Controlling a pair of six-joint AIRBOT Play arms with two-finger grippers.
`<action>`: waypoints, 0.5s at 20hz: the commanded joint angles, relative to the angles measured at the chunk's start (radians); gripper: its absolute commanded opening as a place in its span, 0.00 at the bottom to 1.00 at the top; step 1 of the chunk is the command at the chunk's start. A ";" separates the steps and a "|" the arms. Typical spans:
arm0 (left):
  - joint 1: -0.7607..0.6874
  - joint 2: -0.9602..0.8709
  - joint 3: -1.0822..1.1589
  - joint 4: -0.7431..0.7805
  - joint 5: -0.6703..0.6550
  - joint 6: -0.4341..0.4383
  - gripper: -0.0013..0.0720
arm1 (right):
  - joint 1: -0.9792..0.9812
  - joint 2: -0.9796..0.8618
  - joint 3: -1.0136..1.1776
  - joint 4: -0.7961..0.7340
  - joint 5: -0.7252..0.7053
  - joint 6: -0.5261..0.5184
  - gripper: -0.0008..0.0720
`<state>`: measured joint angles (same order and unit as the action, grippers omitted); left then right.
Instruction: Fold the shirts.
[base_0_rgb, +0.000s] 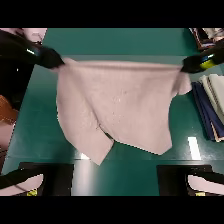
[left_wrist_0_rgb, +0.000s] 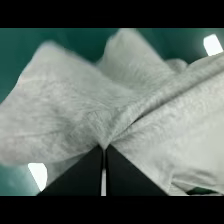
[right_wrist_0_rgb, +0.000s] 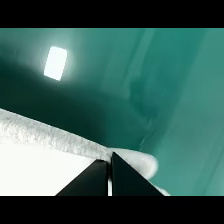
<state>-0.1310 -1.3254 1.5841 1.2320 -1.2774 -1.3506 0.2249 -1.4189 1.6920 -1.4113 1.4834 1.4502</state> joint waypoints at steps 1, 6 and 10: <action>0.001 -0.216 -0.086 0.010 0.135 -0.004 0.05 | 0.000 -0.206 -0.020 0.005 -0.094 -0.001 0.02; 0.001 -0.303 -0.086 0.011 0.393 -0.008 0.05 | 0.000 -0.391 0.152 0.005 -0.165 0.000 0.03; 0.001 -0.303 -0.085 0.011 0.447 -0.053 0.66 | 0.000 -0.454 0.248 0.055 -0.164 0.000 0.27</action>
<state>-0.1303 -1.6119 1.5017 1.2488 -0.9039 -1.3693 0.2249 -1.8156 1.8744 -1.4048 1.3338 1.4502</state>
